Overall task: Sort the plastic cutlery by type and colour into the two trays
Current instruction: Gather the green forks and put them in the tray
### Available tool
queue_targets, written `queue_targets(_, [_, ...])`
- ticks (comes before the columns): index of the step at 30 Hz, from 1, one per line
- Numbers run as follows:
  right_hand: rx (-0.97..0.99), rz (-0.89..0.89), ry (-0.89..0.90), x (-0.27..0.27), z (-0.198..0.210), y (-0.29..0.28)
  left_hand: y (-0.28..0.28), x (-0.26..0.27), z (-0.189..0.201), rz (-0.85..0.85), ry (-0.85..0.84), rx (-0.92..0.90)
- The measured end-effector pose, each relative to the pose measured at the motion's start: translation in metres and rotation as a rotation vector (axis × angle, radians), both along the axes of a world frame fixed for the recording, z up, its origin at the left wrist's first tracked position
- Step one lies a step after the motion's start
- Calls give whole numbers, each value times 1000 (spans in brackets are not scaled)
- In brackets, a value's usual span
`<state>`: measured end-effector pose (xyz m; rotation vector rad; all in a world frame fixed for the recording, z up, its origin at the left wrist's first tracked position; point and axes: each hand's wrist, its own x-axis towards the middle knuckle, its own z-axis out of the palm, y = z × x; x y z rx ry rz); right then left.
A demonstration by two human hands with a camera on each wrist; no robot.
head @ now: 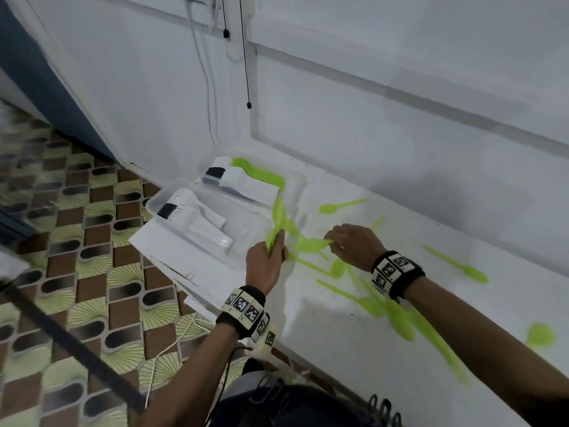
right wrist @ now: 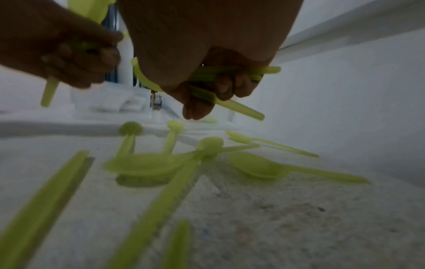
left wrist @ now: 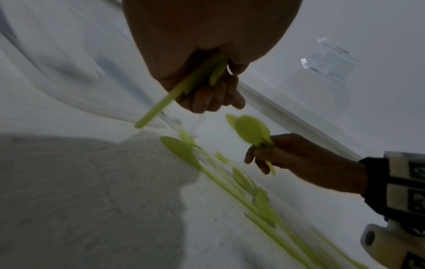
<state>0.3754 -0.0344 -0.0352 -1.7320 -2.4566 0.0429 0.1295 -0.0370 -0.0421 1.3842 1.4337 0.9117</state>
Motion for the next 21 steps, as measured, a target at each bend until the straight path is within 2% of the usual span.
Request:
queue_targets(2, [18,-121,129,-6,4,0,-3,-2,-2,-81,-97,83])
queue_targets(5, [-77,-315,389,-21,10,2,-3,-3,-9,-157,-217,201])
queue_targets(7, [-181,-438,585,-31,15,4,-1,-3,-17,-193,-248,202])
queue_targets(9, [-259,-558,690,-39,17,8,0,-2,-24,-217,-245,160])
queue_targets(12, [-356,-626,593,-45,13,18,0,1,-38,-202,-173,99])
queue_targets(19, [-285,-459,317,-63,-14,40,-6,1,-30,-80,-145,-38])
queue_targets(21, [-338,-470,289,-66,-18,40,-3,3,-29,-31,-26,-85])
